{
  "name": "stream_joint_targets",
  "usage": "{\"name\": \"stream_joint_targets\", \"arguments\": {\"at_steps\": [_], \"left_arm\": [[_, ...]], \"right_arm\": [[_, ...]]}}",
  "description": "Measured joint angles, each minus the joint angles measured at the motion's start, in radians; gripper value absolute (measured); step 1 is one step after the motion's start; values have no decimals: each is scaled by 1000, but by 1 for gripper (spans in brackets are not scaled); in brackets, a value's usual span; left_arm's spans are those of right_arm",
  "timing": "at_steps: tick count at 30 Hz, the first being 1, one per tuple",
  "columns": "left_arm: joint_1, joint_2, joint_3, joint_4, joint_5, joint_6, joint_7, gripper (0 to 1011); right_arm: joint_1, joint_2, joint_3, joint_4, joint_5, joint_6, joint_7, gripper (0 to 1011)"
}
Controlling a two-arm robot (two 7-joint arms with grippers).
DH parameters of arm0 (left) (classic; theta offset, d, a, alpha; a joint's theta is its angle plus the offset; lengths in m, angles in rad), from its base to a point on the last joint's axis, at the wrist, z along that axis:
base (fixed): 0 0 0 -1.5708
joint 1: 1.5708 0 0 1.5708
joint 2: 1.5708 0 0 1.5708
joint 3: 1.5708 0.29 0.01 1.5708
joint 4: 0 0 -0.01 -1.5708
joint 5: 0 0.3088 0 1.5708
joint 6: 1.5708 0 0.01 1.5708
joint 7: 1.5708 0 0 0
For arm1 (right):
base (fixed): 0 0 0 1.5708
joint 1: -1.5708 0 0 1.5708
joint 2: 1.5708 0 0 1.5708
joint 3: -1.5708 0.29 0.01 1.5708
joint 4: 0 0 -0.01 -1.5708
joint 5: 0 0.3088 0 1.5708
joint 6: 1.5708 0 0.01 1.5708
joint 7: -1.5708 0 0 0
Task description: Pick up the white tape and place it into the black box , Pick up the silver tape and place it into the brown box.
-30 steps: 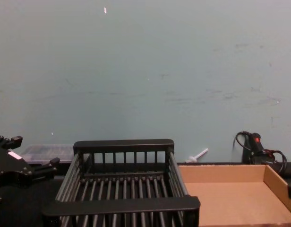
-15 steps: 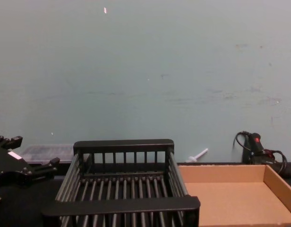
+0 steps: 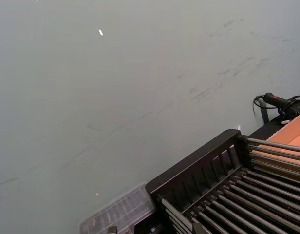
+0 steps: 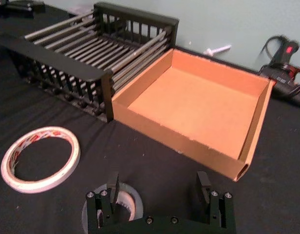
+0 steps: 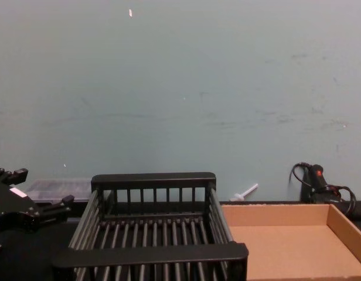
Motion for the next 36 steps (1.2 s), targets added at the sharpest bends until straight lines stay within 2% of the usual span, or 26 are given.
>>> {"name": "stream_joint_targets", "arguments": {"at_steps": [10, 21, 36], "left_arm": [[0, 0, 0, 0, 0, 0, 0, 1001], [0, 0, 0, 0, 0, 0, 0, 1001], [0, 0, 0, 0, 0, 0, 0, 1001]], "right_arm": [[2, -6, 5, -1, -3, 63, 31, 1002], [10, -11, 11, -1, -29, 135, 53, 1002], [36, -45, 16, 36, -61, 163, 80, 1002]]}}
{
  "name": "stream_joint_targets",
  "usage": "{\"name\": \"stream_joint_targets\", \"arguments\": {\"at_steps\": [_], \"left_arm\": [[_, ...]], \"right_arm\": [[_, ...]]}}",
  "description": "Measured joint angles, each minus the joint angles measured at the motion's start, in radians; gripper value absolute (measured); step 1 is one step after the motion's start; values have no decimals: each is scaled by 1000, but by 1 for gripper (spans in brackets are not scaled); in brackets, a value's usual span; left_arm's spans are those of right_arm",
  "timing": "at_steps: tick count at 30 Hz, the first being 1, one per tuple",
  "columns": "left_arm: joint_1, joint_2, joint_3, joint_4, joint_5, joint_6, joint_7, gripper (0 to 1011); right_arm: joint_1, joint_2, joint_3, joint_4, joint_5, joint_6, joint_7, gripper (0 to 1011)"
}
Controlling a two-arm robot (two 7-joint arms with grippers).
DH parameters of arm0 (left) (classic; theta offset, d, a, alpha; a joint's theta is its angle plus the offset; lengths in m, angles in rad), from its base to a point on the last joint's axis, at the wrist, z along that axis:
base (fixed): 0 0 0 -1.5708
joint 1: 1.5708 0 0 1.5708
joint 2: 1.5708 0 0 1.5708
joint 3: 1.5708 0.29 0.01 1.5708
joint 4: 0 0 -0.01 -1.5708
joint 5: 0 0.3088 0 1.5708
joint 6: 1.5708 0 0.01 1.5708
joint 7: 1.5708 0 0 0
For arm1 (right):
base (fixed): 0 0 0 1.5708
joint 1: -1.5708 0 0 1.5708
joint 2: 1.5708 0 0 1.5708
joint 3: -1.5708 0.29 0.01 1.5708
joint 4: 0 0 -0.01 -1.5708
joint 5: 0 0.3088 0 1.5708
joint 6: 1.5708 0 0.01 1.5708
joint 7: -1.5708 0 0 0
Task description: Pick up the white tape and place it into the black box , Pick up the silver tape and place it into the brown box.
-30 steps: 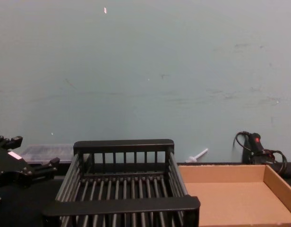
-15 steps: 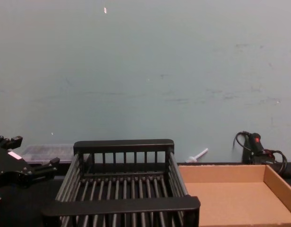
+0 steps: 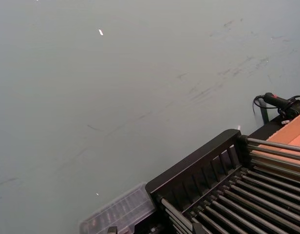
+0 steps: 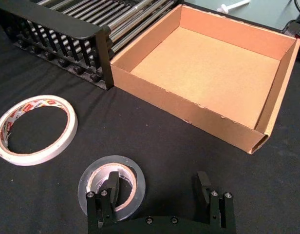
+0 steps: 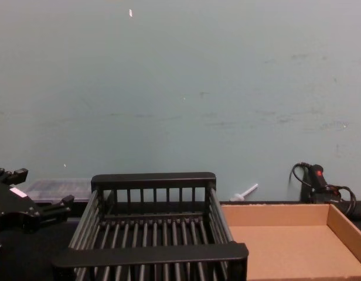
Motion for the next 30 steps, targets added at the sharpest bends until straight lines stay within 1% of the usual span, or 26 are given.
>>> {"name": "stream_joint_targets", "arguments": {"at_steps": [10, 23, 24, 28, 30], "left_arm": [[0, 0, 0, 0, 0, 0, 0, 1001], [0, 0, 0, 0, 0, 0, 0, 1001], [0, 0, 0, 0, 0, 0, 0, 1001], [0, 0, 0, 0, 0, 0, 0, 1001], [0, 0, 0, 0, 0, 0, 0, 1001]], "right_arm": [[16, -20, -3, 17, -20, 10, 15, 1002], [14, -19, -4, 16, -19, 10, 14, 998], [14, -19, -4, 16, -19, 10, 14, 964], [14, -18, -4, 16, -18, 10, 14, 913], [14, -18, -4, 16, -18, 10, 14, 836]]}}
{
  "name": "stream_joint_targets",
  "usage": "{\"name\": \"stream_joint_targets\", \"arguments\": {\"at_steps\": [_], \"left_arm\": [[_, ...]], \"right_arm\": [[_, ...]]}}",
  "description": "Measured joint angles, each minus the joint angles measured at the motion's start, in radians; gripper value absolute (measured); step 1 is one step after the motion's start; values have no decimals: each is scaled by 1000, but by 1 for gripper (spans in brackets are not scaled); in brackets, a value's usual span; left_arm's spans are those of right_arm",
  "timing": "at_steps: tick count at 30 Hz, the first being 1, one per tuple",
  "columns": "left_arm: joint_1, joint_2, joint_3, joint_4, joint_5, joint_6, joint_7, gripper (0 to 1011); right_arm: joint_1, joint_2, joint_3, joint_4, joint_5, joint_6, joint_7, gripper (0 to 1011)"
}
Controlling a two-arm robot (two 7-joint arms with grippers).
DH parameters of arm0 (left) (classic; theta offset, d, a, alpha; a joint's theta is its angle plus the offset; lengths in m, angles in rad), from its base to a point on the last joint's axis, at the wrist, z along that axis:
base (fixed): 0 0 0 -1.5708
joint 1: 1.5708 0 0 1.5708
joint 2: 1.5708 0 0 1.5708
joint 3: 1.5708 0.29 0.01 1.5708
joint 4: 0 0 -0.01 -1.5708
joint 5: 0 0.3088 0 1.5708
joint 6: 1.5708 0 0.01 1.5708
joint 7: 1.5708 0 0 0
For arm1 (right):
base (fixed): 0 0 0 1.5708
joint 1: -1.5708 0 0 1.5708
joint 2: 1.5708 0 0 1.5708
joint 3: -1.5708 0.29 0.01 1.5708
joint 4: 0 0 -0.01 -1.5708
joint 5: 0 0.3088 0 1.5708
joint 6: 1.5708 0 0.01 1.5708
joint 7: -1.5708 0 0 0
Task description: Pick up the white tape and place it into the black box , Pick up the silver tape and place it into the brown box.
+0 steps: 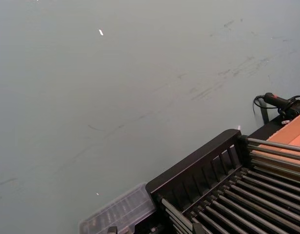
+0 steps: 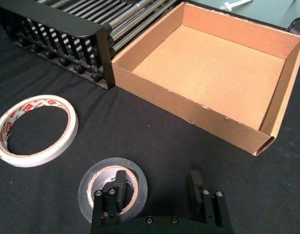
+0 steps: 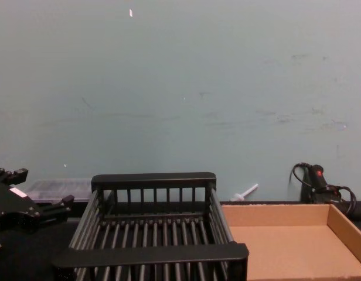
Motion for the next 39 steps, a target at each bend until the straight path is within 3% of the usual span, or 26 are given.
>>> {"name": "stream_joint_targets", "arguments": {"at_steps": [20, 39], "left_arm": [[0, 0, 0, 0, 0, 0, 0, 1001], [0, 0, 0, 0, 0, 0, 0, 1001]], "right_arm": [[-1, 1, 0, 0, 1, 1, -2, 234], [-4, 6, 14, -9, 4, -6, 12, 197]]}}
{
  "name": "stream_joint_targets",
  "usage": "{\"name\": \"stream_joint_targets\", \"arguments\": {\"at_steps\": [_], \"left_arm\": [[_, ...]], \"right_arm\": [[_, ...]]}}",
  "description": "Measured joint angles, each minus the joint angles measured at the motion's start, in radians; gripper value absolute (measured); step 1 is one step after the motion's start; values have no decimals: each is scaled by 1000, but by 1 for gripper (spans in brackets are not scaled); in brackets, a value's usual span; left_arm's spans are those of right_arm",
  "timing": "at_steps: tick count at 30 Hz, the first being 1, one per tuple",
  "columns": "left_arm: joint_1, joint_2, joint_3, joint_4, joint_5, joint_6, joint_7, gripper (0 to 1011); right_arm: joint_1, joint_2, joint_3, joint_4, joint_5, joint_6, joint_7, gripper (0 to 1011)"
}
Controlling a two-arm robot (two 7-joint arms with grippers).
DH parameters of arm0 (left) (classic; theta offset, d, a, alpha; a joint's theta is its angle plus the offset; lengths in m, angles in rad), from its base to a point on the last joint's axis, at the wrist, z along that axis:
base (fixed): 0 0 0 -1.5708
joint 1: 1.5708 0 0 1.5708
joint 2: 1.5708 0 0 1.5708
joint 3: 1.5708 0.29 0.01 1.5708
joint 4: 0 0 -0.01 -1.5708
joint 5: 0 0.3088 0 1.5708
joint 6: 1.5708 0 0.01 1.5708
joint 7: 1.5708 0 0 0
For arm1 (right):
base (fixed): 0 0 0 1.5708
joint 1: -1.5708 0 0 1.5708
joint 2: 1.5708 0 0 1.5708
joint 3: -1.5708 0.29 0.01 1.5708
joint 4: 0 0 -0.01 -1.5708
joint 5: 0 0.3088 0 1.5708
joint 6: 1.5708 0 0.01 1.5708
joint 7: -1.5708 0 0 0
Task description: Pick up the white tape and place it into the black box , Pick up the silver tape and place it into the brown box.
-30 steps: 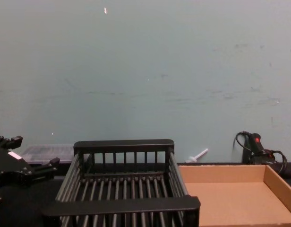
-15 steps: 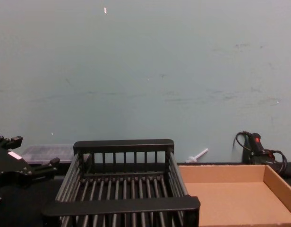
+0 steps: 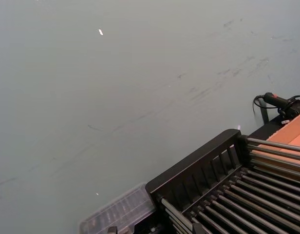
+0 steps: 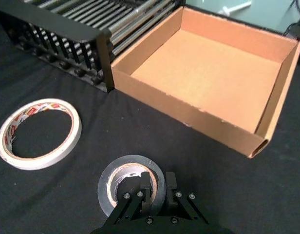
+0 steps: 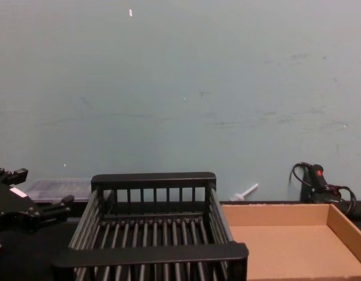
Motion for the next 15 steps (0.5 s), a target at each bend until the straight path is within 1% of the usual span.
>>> {"name": "stream_joint_targets", "arguments": {"at_steps": [3, 9, 15], "left_arm": [[0, 0, 0, 0, 0, 0, 0, 1001], [0, 0, 0, 0, 0, 0, 0, 1001], [0, 0, 0, 0, 0, 0, 0, 1001]], "right_arm": [[-4, 6, 9, -12, 1, -7, 6, 197], [-16, 25, 43, -55, 4, -28, 12, 197], [-3, 37, 67, -77, 0, -43, 13, 197]]}}
